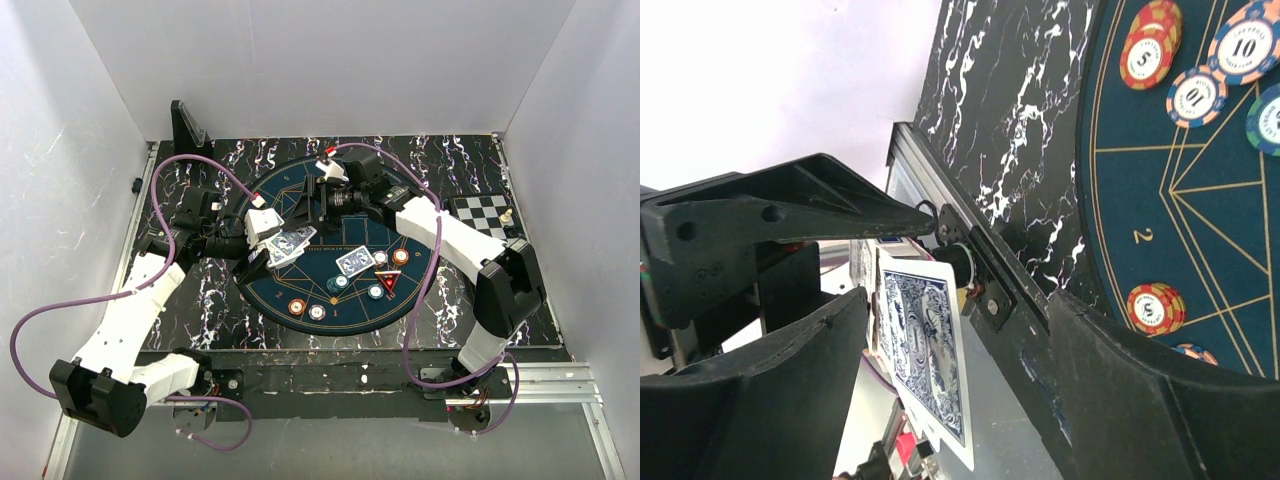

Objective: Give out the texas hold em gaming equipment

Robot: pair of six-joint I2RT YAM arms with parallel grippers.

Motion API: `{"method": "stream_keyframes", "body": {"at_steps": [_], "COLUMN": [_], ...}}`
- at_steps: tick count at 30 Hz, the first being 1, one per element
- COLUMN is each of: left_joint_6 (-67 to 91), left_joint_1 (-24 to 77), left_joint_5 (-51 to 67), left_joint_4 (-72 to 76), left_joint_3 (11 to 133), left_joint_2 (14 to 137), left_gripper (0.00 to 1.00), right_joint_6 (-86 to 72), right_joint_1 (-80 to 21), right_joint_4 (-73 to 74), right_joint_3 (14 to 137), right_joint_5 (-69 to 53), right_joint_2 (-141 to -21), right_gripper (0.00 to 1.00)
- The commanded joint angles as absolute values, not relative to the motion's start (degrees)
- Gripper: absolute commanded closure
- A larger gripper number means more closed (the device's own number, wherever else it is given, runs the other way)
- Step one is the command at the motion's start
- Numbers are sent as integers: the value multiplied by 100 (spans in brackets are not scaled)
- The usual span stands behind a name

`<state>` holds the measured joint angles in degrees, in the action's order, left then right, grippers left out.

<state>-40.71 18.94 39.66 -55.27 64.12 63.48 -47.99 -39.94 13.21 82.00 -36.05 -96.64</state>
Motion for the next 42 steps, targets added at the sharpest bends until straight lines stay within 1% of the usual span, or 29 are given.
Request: {"method": "stream_keyframes", "body": {"at_steps": [1, 7, 20, 25, 31, 34, 39, 42], "left_joint_6": [-4122, -4122, -4069, -4052, -4052, -4043, -4043, -4052], "left_joint_1": [1907, 1916, 1907, 1907, 1916, 1907, 1907, 1907], "left_joint_5": [4122, 4122, 4078, 4078, 4078, 4078, 4078, 4078], "left_joint_4": [-5467, -5449, -5423, -5414, -5423, -5414, -5405, -5405], "left_joint_3": [6600, 6653, 6697, 6706, 6680, 6671, 6680, 6662], "left_joint_2": [6170, 6205, 6196, 6188, 6161, 6152, 6161, 6144], "left_gripper": [96, 96, 96, 96, 96, 96, 96, 96], "right_joint_6": [-4764, -4694, -4755, -4781, -4781, -4764, -4685, -4632], "right_joint_1": [-4052, -4025, -3815, -3718, -3648, -3586, -3507, -3472], "right_joint_4": [1213, 1415, 1327, 1310, 1310, 1362, 1494, 1573], "right_joint_3": [8332, 8323, 7946, 7831, 7787, 7796, 7822, 7813], "right_joint_5": [-3841, -3814, -3771, -3727, -3718, -3692, -3683, -3665], "right_joint_2": [-9615, -9589, -9238, -9115, -9027, -8991, -8939, -8895], "right_gripper": [24, 34, 44, 51, 53, 56, 67, 68]}}
